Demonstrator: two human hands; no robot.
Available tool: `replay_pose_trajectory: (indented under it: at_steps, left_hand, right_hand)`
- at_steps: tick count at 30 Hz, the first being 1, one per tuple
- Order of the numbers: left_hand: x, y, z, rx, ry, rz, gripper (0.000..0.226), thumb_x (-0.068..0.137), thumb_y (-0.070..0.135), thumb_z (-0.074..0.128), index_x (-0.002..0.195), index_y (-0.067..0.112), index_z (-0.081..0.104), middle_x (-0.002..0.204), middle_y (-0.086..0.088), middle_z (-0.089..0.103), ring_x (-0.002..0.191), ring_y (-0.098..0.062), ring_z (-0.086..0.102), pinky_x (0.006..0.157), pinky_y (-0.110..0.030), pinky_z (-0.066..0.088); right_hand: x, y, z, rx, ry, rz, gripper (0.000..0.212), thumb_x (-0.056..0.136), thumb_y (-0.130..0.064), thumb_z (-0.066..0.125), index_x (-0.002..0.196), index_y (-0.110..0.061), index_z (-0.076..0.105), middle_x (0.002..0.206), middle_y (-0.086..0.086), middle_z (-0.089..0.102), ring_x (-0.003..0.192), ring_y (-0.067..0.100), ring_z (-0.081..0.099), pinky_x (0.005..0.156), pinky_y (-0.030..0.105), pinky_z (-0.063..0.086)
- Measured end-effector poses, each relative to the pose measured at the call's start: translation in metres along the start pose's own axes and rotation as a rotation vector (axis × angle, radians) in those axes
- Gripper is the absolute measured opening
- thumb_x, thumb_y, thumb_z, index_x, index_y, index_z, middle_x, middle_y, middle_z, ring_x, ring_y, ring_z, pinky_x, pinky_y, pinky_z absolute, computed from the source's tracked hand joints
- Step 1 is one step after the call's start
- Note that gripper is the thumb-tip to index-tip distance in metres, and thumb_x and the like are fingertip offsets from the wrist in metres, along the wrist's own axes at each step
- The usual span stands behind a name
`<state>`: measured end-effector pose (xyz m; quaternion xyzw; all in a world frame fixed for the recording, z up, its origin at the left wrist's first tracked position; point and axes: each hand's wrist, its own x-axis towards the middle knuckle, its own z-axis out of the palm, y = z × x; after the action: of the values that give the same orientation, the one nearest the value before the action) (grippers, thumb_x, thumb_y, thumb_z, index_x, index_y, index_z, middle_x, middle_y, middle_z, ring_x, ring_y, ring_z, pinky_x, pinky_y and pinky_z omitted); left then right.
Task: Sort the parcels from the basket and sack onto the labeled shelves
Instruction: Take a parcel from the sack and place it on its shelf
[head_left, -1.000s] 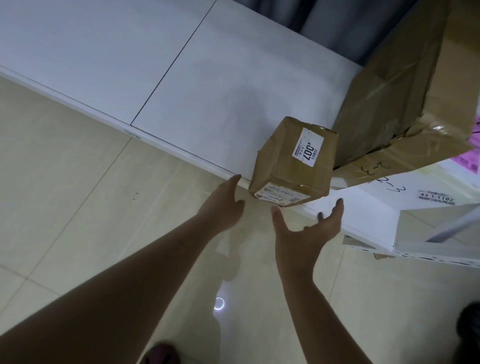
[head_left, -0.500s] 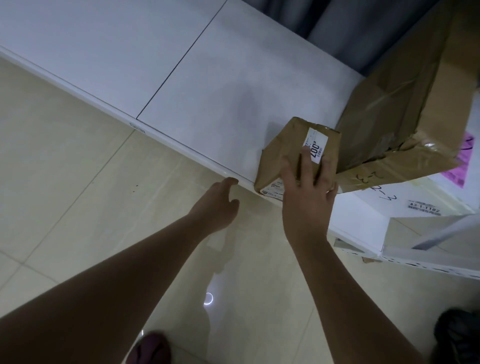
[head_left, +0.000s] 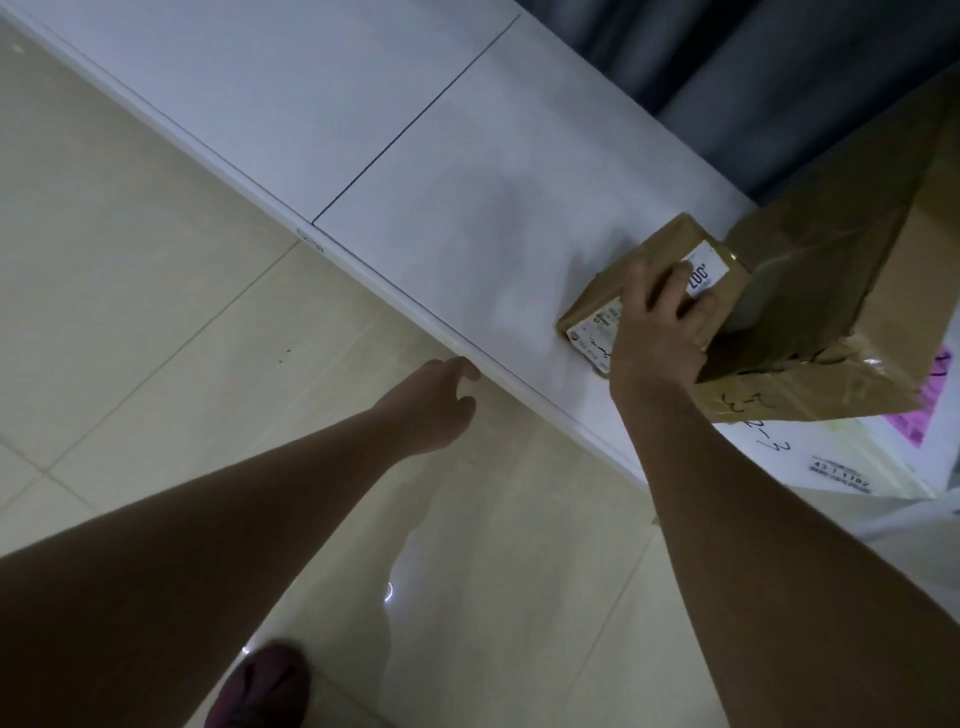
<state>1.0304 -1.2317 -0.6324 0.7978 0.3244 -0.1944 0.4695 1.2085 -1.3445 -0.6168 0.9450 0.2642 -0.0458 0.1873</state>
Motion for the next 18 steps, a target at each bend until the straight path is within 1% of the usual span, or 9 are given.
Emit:
replay_pose_trajectory:
  at_steps: [5, 9, 12, 13, 14, 15, 16, 17, 18]
  left_hand:
    - [-0.009, -0.009, -0.01, -0.033, 0.032, -0.021, 0.038, 0.1, 0.022, 0.044, 0.138, 0.022, 0.045, 0.145, -0.007, 0.041, 0.126, -0.022, 0.048, 0.094, -0.025, 0.036]
    - [-0.031, -0.016, -0.029, -0.064, 0.061, -0.037, 0.038, 0.1, 0.023, 0.044, 0.138, 0.022, 0.045, 0.144, -0.007, 0.042, 0.124, -0.022, 0.05, 0.089, -0.023, 0.034]
    - [-0.058, -0.021, -0.049, -0.11, 0.104, -0.068, 0.037, 0.099, 0.023, 0.045, 0.137, 0.022, 0.046, 0.143, -0.007, 0.044, 0.12, -0.022, 0.052, 0.09, -0.024, 0.036]
    - [-0.07, -0.023, -0.057, -0.122, 0.118, -0.08, 0.037, 0.099, 0.022, 0.045, 0.136, 0.021, 0.046, 0.142, -0.008, 0.045, 0.119, -0.022, 0.052, 0.09, -0.024, 0.036]
    - [-0.084, -0.025, -0.065, -0.132, 0.128, -0.087, 0.037, 0.099, 0.022, 0.046, 0.135, 0.02, 0.047, 0.14, -0.008, 0.047, 0.119, -0.022, 0.053, 0.091, -0.024, 0.037]
    - [-0.099, -0.027, -0.074, -0.141, 0.134, -0.092, 0.036, 0.099, 0.021, 0.046, 0.134, 0.019, 0.048, 0.138, -0.007, 0.049, 0.12, -0.022, 0.052, 0.094, -0.024, 0.037]
    - [-0.116, -0.029, -0.084, -0.15, 0.142, -0.096, 0.034, 0.099, 0.02, 0.045, 0.132, 0.017, 0.05, 0.136, -0.007, 0.052, 0.119, -0.021, 0.053, 0.095, -0.023, 0.037]
    - [-0.131, -0.032, -0.093, -0.156, 0.149, -0.101, 0.032, 0.099, 0.02, 0.045, 0.13, 0.016, 0.053, 0.132, -0.006, 0.056, 0.117, -0.021, 0.054, 0.093, -0.022, 0.037]
    - [-0.152, -0.036, -0.106, -0.166, 0.165, -0.117, 0.03, 0.098, 0.019, 0.045, 0.127, 0.016, 0.055, 0.128, -0.006, 0.059, 0.114, -0.02, 0.055, 0.091, -0.021, 0.038]
  right_hand:
    - [0.008, 0.008, -0.004, -0.108, 0.004, -0.03, 0.126, 0.077, -0.023, 0.08, 0.152, -0.019, -0.022, 0.162, 0.018, -0.009, 0.146, 0.049, 0.007, 0.103, 0.059, 0.04]
    - [-0.021, -0.003, -0.024, -0.141, 0.099, -0.042, 0.108, 0.088, -0.03, 0.068, 0.153, -0.02, -0.019, 0.162, 0.017, -0.007, 0.146, 0.047, 0.01, 0.104, 0.057, 0.04]
    - [-0.062, -0.026, -0.051, -0.085, 0.05, -0.132, 0.097, 0.094, -0.035, 0.059, 0.153, -0.021, -0.017, 0.161, 0.018, 0.004, 0.146, 0.043, 0.014, 0.106, 0.053, 0.039]
    - [-0.078, -0.038, -0.061, -0.077, 0.005, -0.174, 0.093, 0.094, -0.037, 0.058, 0.155, -0.019, -0.011, 0.16, 0.018, 0.011, 0.146, 0.042, 0.016, 0.106, 0.051, 0.039]
    - [-0.095, -0.05, -0.073, -0.072, -0.02, -0.239, 0.087, 0.092, -0.037, 0.06, 0.156, -0.017, 0.004, 0.156, 0.02, 0.024, 0.143, 0.04, 0.025, 0.103, 0.05, 0.041]
    - [-0.11, -0.064, -0.082, -0.068, -0.01, -0.326, 0.077, 0.085, -0.035, 0.068, 0.15, -0.014, 0.031, 0.143, 0.02, 0.044, 0.133, 0.039, 0.042, 0.094, 0.049, 0.047]
    - [-0.125, -0.076, -0.092, -0.077, -0.029, -0.394, 0.062, 0.075, -0.031, 0.077, 0.13, -0.011, 0.058, 0.119, 0.018, 0.062, 0.112, 0.037, 0.059, 0.08, 0.045, 0.052]
    - [-0.138, -0.086, -0.105, -0.071, -0.032, -0.459, 0.044, 0.066, -0.027, 0.082, 0.105, -0.011, 0.07, 0.094, 0.014, 0.067, 0.09, 0.034, 0.065, 0.067, 0.04, 0.052]
    - [-0.153, -0.1, -0.125, -0.057, -0.012, -0.537, 0.032, 0.066, -0.025, 0.082, 0.091, -0.011, 0.07, 0.082, 0.01, 0.065, 0.078, 0.032, 0.065, 0.062, 0.037, 0.049]
